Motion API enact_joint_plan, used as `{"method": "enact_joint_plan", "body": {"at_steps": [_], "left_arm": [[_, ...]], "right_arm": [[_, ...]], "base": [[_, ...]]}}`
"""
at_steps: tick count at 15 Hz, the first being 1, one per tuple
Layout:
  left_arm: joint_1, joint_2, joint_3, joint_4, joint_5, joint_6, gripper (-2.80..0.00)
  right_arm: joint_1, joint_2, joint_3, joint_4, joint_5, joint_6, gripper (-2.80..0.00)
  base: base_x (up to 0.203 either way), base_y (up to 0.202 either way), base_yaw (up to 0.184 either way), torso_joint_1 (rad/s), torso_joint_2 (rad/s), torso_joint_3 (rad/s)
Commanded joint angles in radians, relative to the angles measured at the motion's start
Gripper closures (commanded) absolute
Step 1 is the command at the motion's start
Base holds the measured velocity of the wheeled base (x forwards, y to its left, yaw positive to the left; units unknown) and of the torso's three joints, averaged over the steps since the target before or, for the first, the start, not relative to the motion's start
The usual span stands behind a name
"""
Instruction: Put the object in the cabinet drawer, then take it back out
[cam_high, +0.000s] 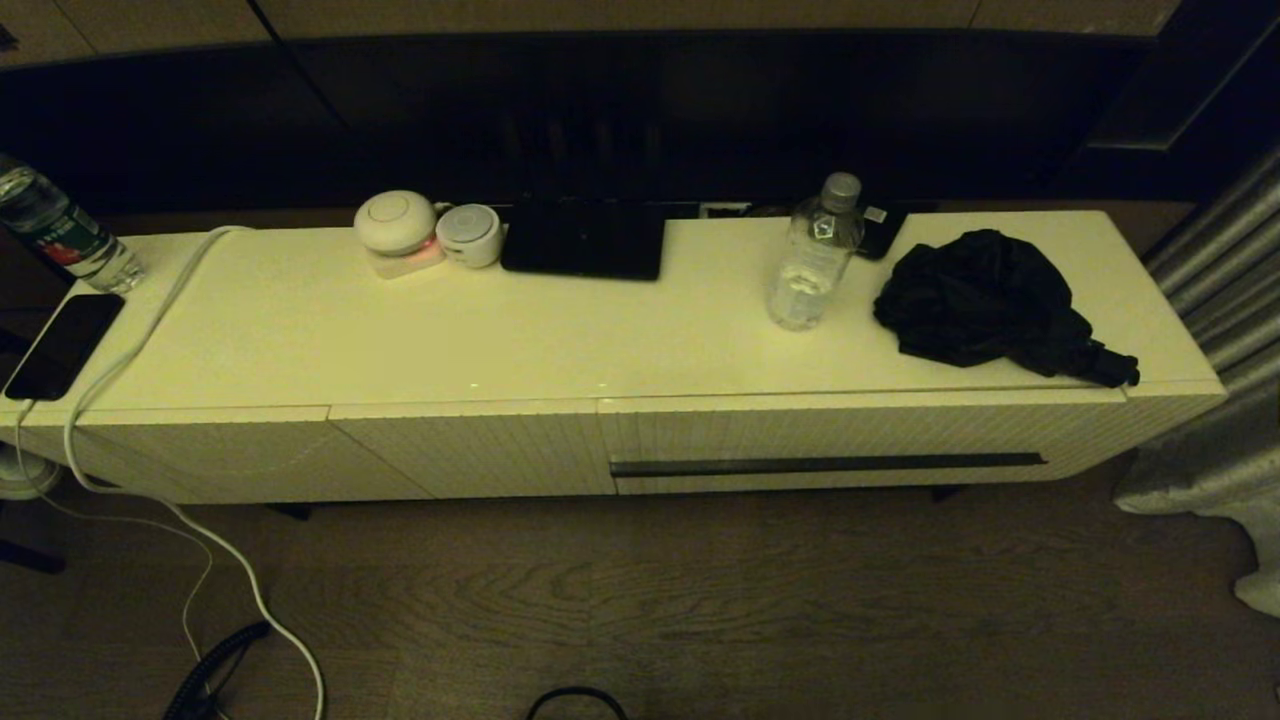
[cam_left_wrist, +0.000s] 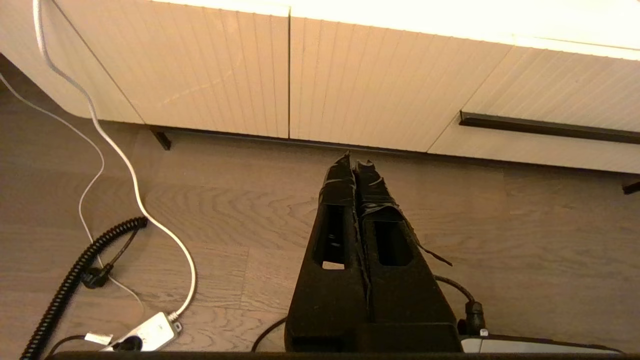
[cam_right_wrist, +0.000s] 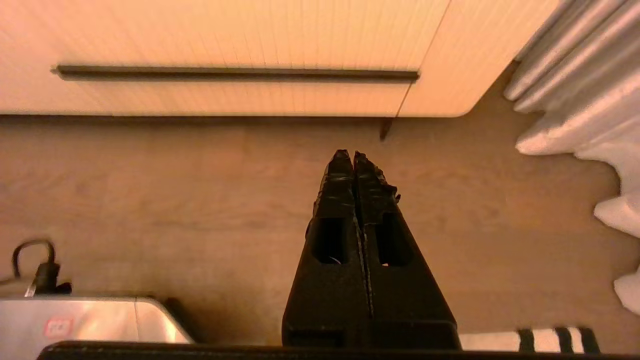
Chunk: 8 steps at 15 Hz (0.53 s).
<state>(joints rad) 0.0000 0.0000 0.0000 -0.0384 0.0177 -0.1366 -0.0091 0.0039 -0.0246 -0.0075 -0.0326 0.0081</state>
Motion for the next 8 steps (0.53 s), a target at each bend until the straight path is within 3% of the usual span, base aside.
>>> {"method": "enact_joint_plan", "body": {"at_steps": [1,3,6,8], "left_arm": [[0.000,-0.002,0.000,0.000,0.001,-0.001,0.00],[0.000,-0.002,0.000,-0.001,0.001,-0.001,0.00],[0.000,-0.002,0.000,-0.001,0.001,-0.003,0.00],[0.000,-0.002,0.000,-0.001,0.001,-0.001,0.00]], "right_arm": [[0.000,-0.004,0.023,0.011,0.000,0.012,0.00],[0.000,-0.004,0.024,0.006,0.000,0.024,0.00],[0.000,-0.002,0.017,0.028,0.035,-0.059,0.00],[0.000,-0.004,0.023,0.012,0.030,-0.027,0.00]], "base": [[0.000,0.000,0.000,0.000,0.00,0.000],[0.000,0.000,0.000,0.000,0.00,0.000],[0.000,0.000,0.000,0.000,0.00,0.000],[0.000,0.000,0.000,0.000,0.00,0.000]]}}
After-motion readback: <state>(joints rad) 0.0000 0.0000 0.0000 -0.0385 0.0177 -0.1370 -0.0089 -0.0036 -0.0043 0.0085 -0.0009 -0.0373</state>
